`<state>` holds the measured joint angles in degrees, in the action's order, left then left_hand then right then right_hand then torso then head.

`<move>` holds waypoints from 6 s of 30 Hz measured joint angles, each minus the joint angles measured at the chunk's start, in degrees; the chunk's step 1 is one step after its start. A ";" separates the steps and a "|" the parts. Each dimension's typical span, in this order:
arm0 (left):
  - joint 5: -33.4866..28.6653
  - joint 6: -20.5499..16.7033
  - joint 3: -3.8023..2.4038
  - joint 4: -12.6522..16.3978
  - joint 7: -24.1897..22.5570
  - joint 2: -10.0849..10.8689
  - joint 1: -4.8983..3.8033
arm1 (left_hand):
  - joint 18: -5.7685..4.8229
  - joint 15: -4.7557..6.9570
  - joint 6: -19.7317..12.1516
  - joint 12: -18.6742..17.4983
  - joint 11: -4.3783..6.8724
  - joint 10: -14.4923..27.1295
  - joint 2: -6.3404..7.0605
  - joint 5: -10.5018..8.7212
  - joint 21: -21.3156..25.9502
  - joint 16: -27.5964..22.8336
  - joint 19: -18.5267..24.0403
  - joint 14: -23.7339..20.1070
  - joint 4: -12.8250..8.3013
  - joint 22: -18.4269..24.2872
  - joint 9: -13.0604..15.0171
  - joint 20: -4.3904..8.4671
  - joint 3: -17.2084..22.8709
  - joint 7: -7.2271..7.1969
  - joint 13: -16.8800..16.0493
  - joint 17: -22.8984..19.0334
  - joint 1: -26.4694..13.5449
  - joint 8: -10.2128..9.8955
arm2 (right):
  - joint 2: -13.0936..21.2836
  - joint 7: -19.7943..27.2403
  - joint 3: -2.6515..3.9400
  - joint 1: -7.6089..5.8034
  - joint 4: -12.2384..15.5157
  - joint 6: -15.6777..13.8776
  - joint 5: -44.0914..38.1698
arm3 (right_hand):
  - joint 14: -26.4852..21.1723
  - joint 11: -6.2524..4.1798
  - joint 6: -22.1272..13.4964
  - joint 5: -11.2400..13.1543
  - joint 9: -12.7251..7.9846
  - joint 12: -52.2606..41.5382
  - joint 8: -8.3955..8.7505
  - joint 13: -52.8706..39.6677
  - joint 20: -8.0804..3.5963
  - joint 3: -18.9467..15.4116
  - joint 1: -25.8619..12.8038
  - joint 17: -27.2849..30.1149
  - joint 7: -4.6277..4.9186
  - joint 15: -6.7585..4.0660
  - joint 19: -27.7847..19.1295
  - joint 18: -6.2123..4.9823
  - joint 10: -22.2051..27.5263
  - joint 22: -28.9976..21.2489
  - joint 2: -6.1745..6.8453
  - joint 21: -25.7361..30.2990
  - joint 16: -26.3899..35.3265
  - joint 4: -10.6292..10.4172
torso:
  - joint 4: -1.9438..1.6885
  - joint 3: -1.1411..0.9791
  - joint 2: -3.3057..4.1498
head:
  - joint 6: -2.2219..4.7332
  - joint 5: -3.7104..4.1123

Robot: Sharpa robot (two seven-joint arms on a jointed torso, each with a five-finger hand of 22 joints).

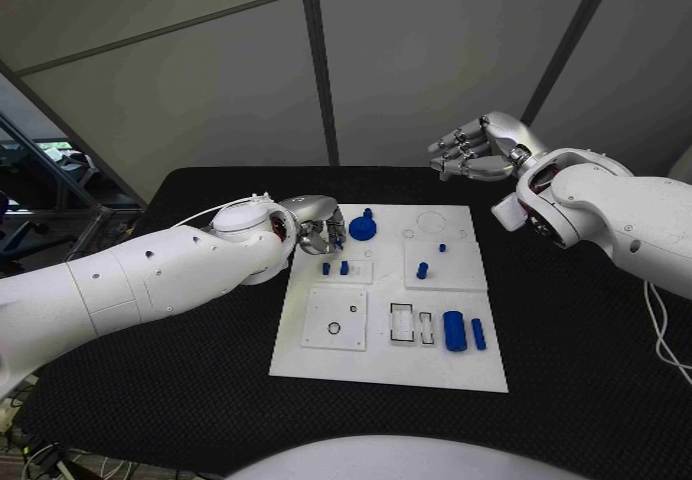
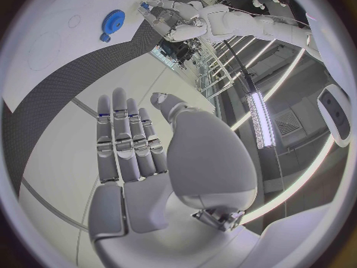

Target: Assemble the parts on the task board

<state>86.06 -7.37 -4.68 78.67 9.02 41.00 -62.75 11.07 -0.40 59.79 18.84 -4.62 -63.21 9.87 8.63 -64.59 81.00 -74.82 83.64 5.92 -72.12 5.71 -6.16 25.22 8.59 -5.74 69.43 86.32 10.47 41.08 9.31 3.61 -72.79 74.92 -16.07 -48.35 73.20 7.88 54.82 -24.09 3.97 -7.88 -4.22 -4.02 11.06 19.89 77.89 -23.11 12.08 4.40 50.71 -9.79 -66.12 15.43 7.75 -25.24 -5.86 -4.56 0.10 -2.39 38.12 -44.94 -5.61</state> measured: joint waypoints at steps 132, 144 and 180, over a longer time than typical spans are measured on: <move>-76.29 -10.65 -4.33 5.59 -28.90 11.71 0.28 | 0.04 -0.72 -0.93 -1.59 -1.15 0.14 -1.45 0.00 31.16 -30.07 14.53 -16.68 0.16 17.77 -1.71 -1.24 -3.51 1.34 -1.36 -44.24 -5.95 -1.93 | 1.44 -18.40 -1.93 7.28 6.11 9.79 -52.24 | 10.74 -4.30 9.74 10.61 0.52 2.83 -0.60 -0.71 -6.05 5.59 1.50 -41.93 -4.19 -5.24 15.66 0.93 -6.98 30.77 -0.15 -35.73 -61.51 5.41 | -0.02 0.08 -0.04 | 1.01 3.98; -77.81 -10.91 -4.33 5.35 -29.02 11.61 0.28 | 0.05 -0.93 -0.96 -1.32 -1.35 0.77 -1.97 0.00 32.05 -30.31 14.11 -16.47 0.80 18.49 -1.73 -1.22 -4.92 1.37 -1.53 -44.67 -6.47 -1.94 | 1.78 -19.50 -1.97 7.71 7.05 8.91 -53.29 | 10.74 -4.40 10.73 12.28 0.54 3.36 -0.55 -0.80 -6.37 7.50 2.13 -42.95 -4.42 -5.23 16.98 0.93 -7.50 34.42 -2.01 -38.65 -63.48 6.36 | -0.02 0.07 -0.08 | 0.78 3.81; -79.34 -11.74 -4.16 4.93 -28.91 10.56 0.31 | 0.06 -2.06 -3.09 -1.32 -2.38 3.83 -2.19 0.00 34.72 -32.42 14.23 -18.22 0.70 20.38 -1.90 -1.75 -6.88 2.46 -1.14 -46.32 -6.24 -2.39 | 3.06 -20.08 0.36 8.03 22.79 1.41 -50.95 | 10.74 -4.50 11.29 12.62 0.60 3.56 -0.53 -1.03 -6.26 8.59 2.40 -44.41 -4.28 -5.23 17.51 1.81 -8.01 36.80 -2.26 -40.43 -65.40 6.82 | -0.16 0.28 -0.20 | 0.70 2.14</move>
<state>6.73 -19.11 -8.84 83.60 -19.89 51.56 -62.44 11.13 -2.46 56.70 17.53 -7.00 -59.38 7.68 8.63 -29.87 48.59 -60.59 65.43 6.62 -51.74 3.81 -7.91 18.34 11.06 -6.88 23.12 80.08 8.08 44.14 -10.76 3.98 -64.75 97.71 -14.66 -99.30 83.94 3.39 66.11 -11.47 4.56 -4.32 -4.75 -5.05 4.80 28.49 80.29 -67.52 7.80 -0.83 68.22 -7.99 -74.13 52.23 5.49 -65.67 -71.27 2.26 -0.06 -2.11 37.92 -44.24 -3.48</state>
